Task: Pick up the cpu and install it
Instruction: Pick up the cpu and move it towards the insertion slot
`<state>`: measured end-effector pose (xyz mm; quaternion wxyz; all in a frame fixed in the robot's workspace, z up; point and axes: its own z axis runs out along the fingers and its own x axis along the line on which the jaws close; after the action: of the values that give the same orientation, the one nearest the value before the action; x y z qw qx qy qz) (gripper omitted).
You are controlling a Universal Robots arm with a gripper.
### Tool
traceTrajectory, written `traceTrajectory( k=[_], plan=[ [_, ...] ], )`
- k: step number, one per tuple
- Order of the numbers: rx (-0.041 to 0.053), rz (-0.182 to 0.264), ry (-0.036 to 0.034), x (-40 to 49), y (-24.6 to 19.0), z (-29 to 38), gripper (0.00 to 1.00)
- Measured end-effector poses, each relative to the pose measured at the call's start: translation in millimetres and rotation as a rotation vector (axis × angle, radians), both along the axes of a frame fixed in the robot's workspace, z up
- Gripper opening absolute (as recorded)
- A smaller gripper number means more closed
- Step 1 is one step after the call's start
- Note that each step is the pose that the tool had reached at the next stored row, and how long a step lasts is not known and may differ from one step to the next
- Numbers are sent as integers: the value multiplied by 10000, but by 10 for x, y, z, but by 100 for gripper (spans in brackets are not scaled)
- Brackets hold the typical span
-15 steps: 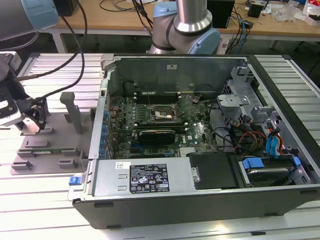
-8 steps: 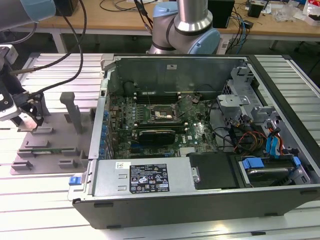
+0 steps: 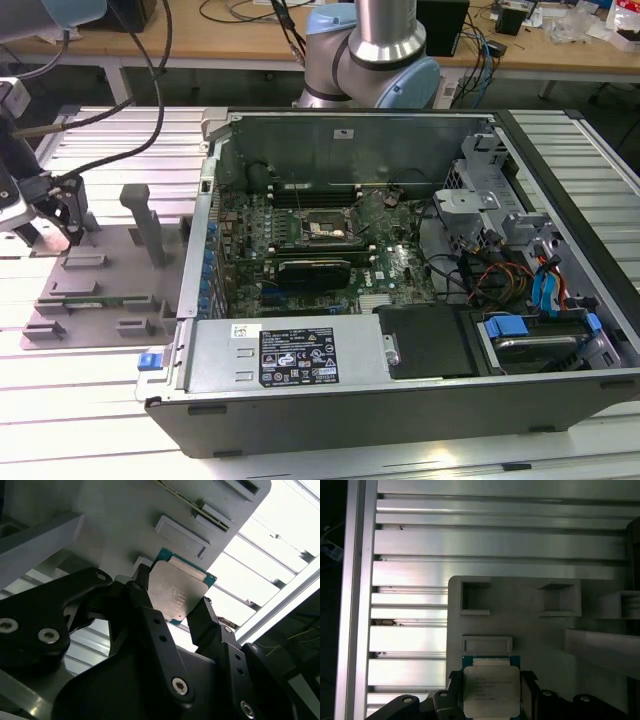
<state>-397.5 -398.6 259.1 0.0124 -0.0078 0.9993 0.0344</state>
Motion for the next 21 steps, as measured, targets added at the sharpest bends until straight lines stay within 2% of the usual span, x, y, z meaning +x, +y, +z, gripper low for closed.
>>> traceTrajectory(
  k=[13, 21],
  plan=[
    [0, 0, 1, 0, 0, 219, 55],
    [0, 0, 1, 0, 0, 310, 55]
  ],
)
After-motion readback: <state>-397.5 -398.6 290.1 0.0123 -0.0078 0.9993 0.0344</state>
